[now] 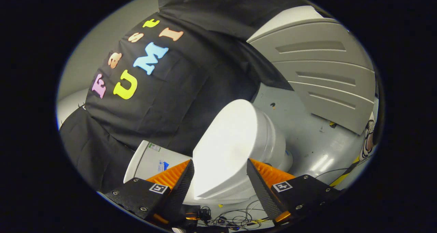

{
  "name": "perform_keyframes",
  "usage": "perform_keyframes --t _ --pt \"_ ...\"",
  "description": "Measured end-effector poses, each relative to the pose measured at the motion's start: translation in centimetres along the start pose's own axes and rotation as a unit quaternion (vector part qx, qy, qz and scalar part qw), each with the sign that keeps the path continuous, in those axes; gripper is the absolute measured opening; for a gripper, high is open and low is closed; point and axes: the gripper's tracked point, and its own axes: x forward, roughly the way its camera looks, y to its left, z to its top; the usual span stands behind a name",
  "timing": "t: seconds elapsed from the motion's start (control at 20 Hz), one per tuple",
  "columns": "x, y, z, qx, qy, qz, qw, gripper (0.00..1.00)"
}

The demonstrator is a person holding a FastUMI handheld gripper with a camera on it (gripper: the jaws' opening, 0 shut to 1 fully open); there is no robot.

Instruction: Open the toilet lid.

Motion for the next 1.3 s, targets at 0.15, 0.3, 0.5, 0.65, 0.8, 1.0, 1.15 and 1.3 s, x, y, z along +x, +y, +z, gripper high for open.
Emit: perform_keyframes --t 0.15,0.3,0.5,0.65,0.8,1.0,1.15,1.3 --pt "1.2 -3.5 -2.2 0.031 0.027 -0.028 0.999 0.95" --pt "2.3 -6.1 -3.2 0.041 0.031 -0.051 0.997 0.95" --pt "3.7 -7.7 -3.8 0.084 0.037 -0.048 0.995 0.94" --pt "5.1 -8.2 -4.8 0.091 0.045 -0.036 0.994 0.95" --pt "6.1 -8.4 -5.1 0.112 0.044 -0.025 0.992 0.94" --pt "7.0 -8.2 -4.8 0.134 0.022 -0.010 0.991 0.91" --pt "7.6 -7.8 -4.9 0.141 0.016 0.013 0.990 0.70" --pt "7.9 -7.4 -4.8 0.132 0.009 0.028 0.991 0.31"
